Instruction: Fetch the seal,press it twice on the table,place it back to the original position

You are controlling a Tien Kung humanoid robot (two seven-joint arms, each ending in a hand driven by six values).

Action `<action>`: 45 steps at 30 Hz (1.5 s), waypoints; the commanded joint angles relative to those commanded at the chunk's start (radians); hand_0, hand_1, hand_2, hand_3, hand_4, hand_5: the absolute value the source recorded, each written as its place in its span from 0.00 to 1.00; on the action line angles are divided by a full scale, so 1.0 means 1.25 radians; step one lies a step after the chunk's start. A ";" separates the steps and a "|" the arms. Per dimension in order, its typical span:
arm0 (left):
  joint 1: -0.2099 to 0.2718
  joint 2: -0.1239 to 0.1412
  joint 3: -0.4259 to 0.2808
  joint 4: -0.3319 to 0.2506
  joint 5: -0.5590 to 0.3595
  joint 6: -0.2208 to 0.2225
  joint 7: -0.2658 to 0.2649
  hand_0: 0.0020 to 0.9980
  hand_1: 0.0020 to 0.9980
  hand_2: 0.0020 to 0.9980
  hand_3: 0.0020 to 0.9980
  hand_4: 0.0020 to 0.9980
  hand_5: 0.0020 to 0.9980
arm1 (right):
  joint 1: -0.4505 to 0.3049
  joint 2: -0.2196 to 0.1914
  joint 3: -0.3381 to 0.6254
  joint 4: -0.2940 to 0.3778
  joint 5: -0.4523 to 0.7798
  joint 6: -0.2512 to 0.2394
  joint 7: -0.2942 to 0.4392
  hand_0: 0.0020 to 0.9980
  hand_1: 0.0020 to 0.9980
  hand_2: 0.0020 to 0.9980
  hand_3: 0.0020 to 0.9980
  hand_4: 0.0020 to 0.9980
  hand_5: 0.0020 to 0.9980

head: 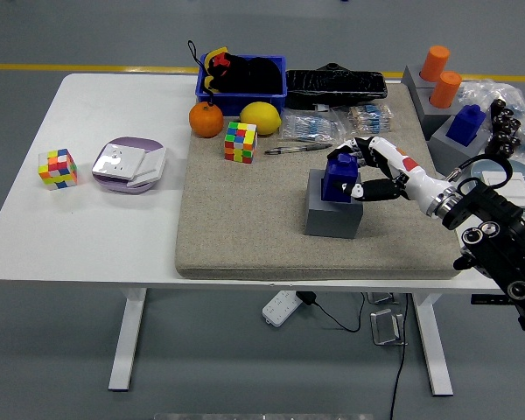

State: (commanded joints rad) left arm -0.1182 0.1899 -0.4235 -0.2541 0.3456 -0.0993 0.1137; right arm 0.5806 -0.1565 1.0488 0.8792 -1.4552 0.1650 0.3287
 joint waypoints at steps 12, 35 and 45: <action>0.002 0.000 -0.002 0.000 0.000 0.000 0.000 0.82 0.82 0.79 0.84 0.80 0.40 | -0.005 -0.021 0.042 0.062 0.008 0.000 0.002 0.46 0.39 0.42 0.47 0.59 0.00; 0.005 -0.001 -0.004 0.001 -0.001 0.000 0.000 0.82 0.82 0.79 0.84 0.80 0.40 | -0.072 -0.075 0.155 -0.003 -0.050 -0.021 0.013 0.46 0.39 0.42 0.47 0.60 0.00; 0.001 0.001 -0.003 -0.002 0.003 0.000 -0.001 0.82 0.82 0.79 0.84 0.80 0.40 | -0.077 -0.054 0.115 -0.070 -0.058 -0.039 0.018 0.46 0.39 0.41 0.46 0.60 0.00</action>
State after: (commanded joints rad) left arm -0.1171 0.1914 -0.4279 -0.2560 0.3490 -0.0991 0.1126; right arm 0.4838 -0.2246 1.1928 0.7918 -1.5279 0.1165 0.3514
